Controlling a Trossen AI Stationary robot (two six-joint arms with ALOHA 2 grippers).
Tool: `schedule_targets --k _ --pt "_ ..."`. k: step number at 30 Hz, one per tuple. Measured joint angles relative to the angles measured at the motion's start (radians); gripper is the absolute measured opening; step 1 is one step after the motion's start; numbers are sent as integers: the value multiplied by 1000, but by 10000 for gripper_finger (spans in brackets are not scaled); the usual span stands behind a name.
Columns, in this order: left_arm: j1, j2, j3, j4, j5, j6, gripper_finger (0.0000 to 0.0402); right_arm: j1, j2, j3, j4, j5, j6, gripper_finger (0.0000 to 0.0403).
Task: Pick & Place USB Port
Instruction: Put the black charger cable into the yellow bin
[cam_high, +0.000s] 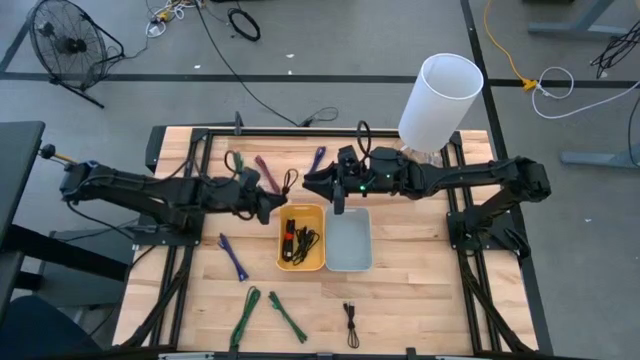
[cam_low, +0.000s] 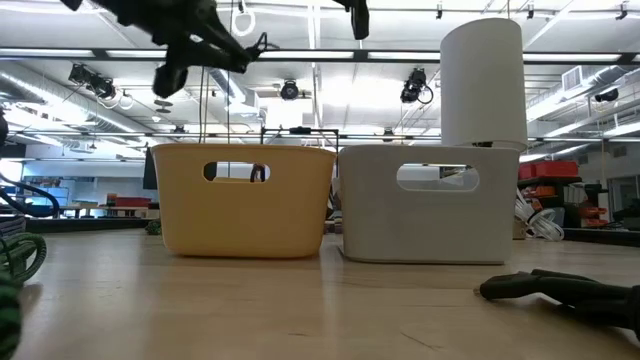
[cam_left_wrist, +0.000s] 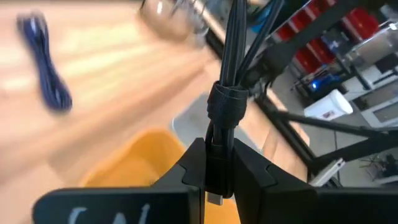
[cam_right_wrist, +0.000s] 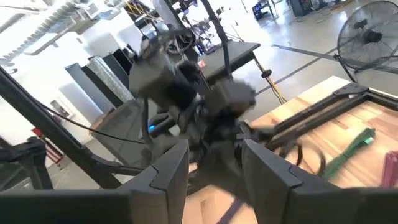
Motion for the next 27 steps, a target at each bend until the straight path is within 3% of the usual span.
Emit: schedule_targets --k 11,22,27 --pt "-89 44 -84 -76 13 -337 47 -11 -1 0 52 -71 -10 148" --pt "-155 193 -116 105 17 -512 47 -12 -1 0 54 -90 -49 149" --pt "-168 302 -116 128 97 -588 47 -14 -1 0 53 -106 -49 149"
